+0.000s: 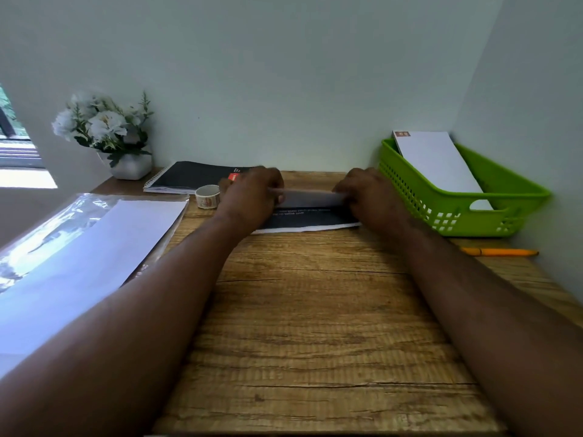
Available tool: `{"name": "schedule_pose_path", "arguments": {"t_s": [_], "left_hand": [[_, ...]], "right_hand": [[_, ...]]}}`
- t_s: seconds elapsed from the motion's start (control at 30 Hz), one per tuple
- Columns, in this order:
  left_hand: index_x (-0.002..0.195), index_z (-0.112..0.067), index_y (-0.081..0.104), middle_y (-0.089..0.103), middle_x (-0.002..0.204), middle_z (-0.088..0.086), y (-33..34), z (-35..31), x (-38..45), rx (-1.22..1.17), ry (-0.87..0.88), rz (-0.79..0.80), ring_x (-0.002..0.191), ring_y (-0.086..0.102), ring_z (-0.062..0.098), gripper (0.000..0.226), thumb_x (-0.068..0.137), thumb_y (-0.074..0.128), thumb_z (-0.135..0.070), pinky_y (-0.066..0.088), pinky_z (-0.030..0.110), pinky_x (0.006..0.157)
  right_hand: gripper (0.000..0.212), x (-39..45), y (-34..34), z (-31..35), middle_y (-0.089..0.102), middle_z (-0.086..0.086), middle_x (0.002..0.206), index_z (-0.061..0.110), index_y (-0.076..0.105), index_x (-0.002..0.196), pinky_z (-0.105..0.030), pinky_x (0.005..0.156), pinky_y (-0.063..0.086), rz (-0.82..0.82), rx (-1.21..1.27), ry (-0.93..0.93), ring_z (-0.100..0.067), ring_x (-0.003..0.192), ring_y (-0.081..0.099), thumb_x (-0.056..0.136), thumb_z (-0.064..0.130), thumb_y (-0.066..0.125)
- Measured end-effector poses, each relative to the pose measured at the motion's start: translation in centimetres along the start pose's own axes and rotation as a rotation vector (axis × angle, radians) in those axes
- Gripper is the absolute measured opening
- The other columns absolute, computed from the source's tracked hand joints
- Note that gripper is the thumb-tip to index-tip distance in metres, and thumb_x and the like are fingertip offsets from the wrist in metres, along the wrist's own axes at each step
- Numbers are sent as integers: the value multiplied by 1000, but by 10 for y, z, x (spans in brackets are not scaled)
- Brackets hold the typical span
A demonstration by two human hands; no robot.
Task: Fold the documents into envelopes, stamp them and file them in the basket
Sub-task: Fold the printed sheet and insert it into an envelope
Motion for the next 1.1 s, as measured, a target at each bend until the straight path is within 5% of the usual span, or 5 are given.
{"name": "schedule_pose_path", "arguments": {"t_s": [0.2,0.47,0.6,0.83,1.1], "left_hand": [[108,-36,60,52,138,-1,39,7,-9,94,-127,434,129,45,23,28,85,57,-21,24,57,113],[140,-21,49,40,152,0,56,-13,-11,-90,-64,402,137,39,20,41,101,45,-34,31,33,108],[138,-20,52,49,145,1,56,-4,-5,-69,-150,359,131,45,20,42,99,49,-35,35,30,102],[123,-21,60,61,126,7,65,-8,-5,122,-138,311,117,53,27,34,96,47,-36,46,40,94],[147,-20,31,31,153,1,82,-9,-9,185,-93,448,146,20,28,47,101,27,-27,15,55,116]], "right_hand": [[33,-5,22,-2,67,3,108,24,76,98,-36,93,45,262,101,39,-20,106,57,77,1,67],[25,-12,28,-11,65,10,117,29,73,107,-26,84,47,450,253,231,-3,94,55,85,26,60],[20,-8,23,7,68,7,110,25,73,103,-21,75,36,324,74,130,-4,88,52,89,28,60],[31,-8,51,46,60,-1,120,20,61,119,-37,86,48,355,122,98,-20,109,58,97,31,41],[39,-11,65,50,52,1,135,21,46,129,-51,99,38,442,14,153,-25,122,47,101,37,26]]}}
Point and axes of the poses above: each hand's wrist, its own x-axis towards the middle knuckle, its own y-axis out of the palm, z = x × y, the point moved 8 cm from there along x, towards the middle knuckle
